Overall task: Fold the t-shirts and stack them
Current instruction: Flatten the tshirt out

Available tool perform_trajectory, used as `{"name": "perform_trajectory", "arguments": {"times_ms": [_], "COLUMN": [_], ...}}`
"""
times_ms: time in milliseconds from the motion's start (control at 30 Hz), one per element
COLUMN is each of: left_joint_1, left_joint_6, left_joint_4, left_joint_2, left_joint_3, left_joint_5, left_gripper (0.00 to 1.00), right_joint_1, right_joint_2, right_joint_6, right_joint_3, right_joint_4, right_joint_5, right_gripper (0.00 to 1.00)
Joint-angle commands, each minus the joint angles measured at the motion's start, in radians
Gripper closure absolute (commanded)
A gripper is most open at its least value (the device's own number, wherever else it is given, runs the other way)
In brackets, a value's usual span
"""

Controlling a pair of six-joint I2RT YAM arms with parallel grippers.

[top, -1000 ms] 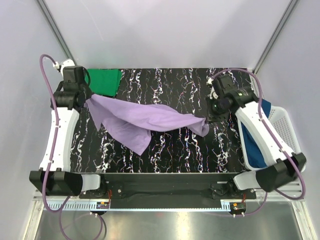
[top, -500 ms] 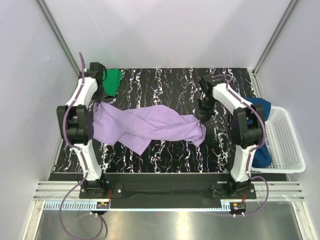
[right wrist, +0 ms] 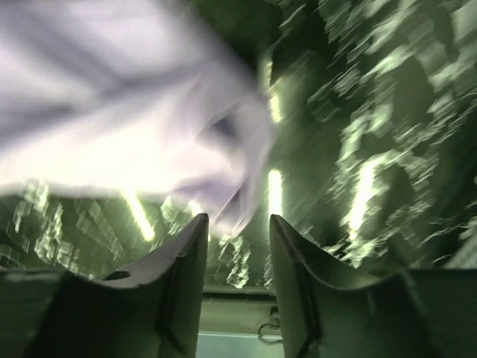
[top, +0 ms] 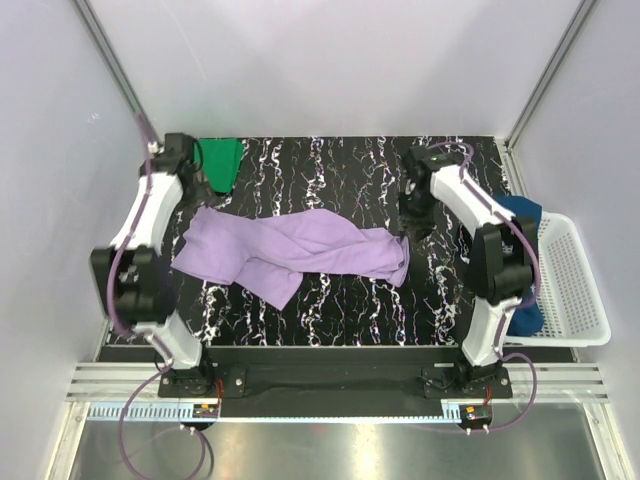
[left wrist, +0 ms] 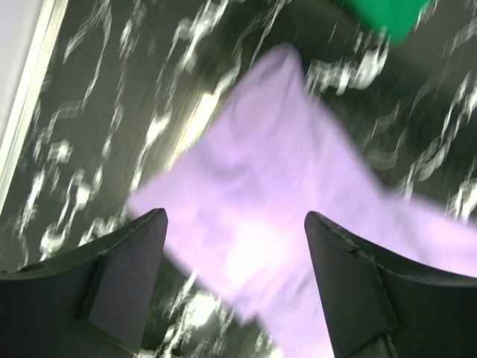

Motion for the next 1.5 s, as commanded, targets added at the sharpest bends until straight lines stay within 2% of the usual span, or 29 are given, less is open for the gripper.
{"name": "perform_trajectory", "arguments": {"times_ms": [0,33,67,133,167,233,333,500,833,1067,1467], "left_joint_1": [-0.003,-0.003,-0.004,-0.004,-0.007,-0.006,-0.009,-0.007,-0.007,-0.009,-0.030], "left_joint_6": [-0.032,-0.032,-0.033,-0.033,-0.033,-0.032,-0.030,-0.029,-0.014,0.008,0.020], "left_joint_4": [0.074,0.074,0.074,0.070,0.071,0.064,0.053,0.056,0.065,0.062,0.058], "left_joint_2": [-0.245,-0.335,-0.371,-0.467,-0.500,-0.561,-0.601,-0.607,-0.549,-0.534,-0.514], "left_joint_3": [-0.162,-0.249,-0.285,-0.389,-0.420,-0.490,-0.535,-0.544,-0.497,-0.488,-0.481], "left_joint_5": [0.043,0.058,0.087,0.112,0.136,0.153,0.164,0.167,0.183,0.181,0.175], "left_gripper": [0.21,0.22,0.23,0.26,0.26,0.28,0.29,0.30,0.30,0.30,0.30], "right_joint_1": [0.145,0.171,0.188,0.199,0.199,0.199,0.186,0.112,0.020,0.011,-0.038], "right_joint_2": [-0.179,-0.193,-0.219,-0.245,-0.247,-0.244,-0.242,-0.299,-0.320,-0.352,-0.432], "right_joint_6": [0.057,0.070,0.107,0.143,0.164,0.179,0.192,0.307,0.419,0.482,0.496], "right_joint_3": [-0.120,-0.151,-0.181,-0.266,-0.286,-0.328,-0.366,-0.477,-0.575,-0.618,-0.716], "right_joint_4": [0.015,0.035,0.055,0.141,0.159,0.201,0.229,0.322,0.465,0.457,0.472], "right_joint_5": [-0.100,-0.124,-0.139,-0.171,-0.177,-0.179,-0.171,-0.228,-0.263,-0.259,-0.240], "right_gripper": [0.56,0.58,0.65,0.72,0.79,0.82,0.78,0.74,0.73,0.71,0.70]}}
